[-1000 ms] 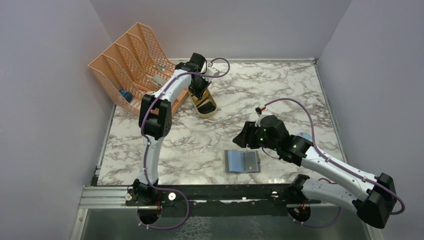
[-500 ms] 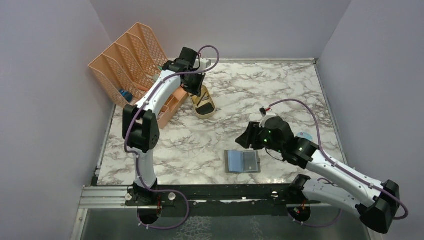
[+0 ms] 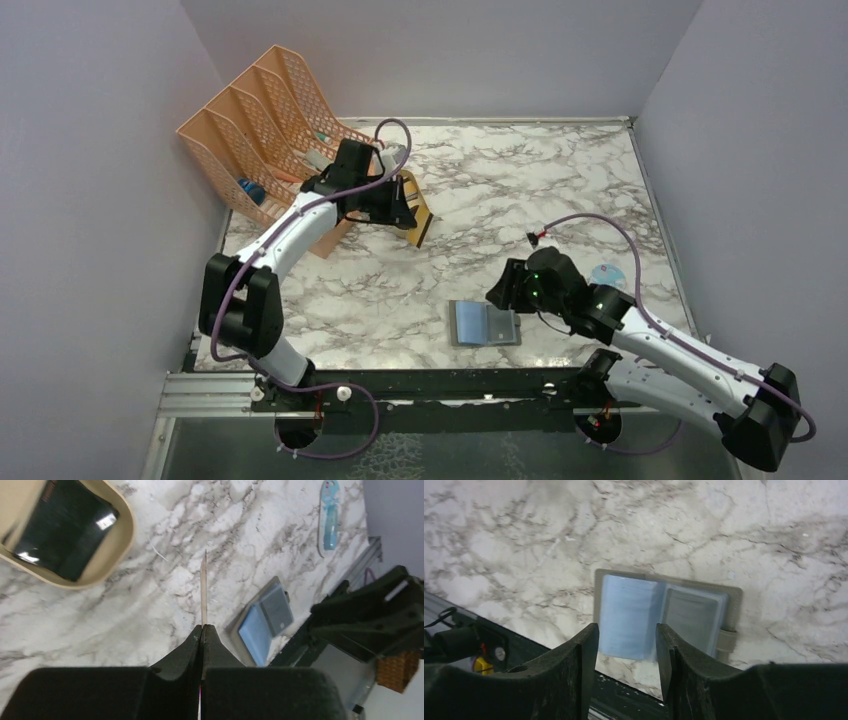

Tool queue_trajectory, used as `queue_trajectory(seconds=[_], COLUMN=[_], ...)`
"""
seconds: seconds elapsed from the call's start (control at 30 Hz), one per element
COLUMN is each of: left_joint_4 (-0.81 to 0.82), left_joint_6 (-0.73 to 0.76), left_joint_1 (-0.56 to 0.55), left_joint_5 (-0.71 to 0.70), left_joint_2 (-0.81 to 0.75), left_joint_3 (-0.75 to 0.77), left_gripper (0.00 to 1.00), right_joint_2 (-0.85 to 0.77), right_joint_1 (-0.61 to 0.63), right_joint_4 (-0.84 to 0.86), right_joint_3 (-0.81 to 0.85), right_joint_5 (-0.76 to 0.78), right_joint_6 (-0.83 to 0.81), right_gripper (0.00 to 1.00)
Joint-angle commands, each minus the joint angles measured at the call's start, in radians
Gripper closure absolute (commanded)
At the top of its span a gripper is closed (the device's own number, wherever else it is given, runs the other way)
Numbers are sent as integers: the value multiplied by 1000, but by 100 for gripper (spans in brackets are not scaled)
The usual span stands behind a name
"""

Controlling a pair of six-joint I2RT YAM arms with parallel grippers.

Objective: Put the credit cards into the card holder
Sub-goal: Move the card holder to the center of the board, then insert the credit card into the card holder.

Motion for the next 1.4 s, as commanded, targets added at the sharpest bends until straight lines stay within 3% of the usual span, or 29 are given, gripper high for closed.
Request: queue_trajectory(seconds=[0.0,0.3,0.43,0.67,0.87,1.0,1.13,1.23,1.37], left_joint_4=[260,617,773,697,612,624,694,776,753], left_joint_6=[-203,-567,-703,-622,-528,-534,-583,-636,-595], left_joint_1=[-5,-124,-165,-132,-129,-162,-239,-268,-286], left_joint_5=[166,156,135,136,121,155,104,109,80], left_joint_2=[-128,-259,-293,-250,-287,-263,-260,-233,-207], left_joint_3=[-186,-494,-618,-638,-620,-631,-677,-716,-722], left_gripper=[100,100,100,100,100,100,100,100,100], right_joint_2=[51,253,248,267,343,357,302,253,223], right_joint_1=[4,4,4,4,4,4,4,4,4], right_joint_4=[-70,-178,-119,161,269,191,114,64,55], right_joint_3=[-19,14,-30,-106,-95,-59,-48,-42,-57], right_joint_5=[101,131,31,-172,-205,-157,-127,-107,-91], right_joint_6=[48,116,134,192,173,147,117,94,84], right_gripper=[54,53,53,55,56,56,58,63,69])
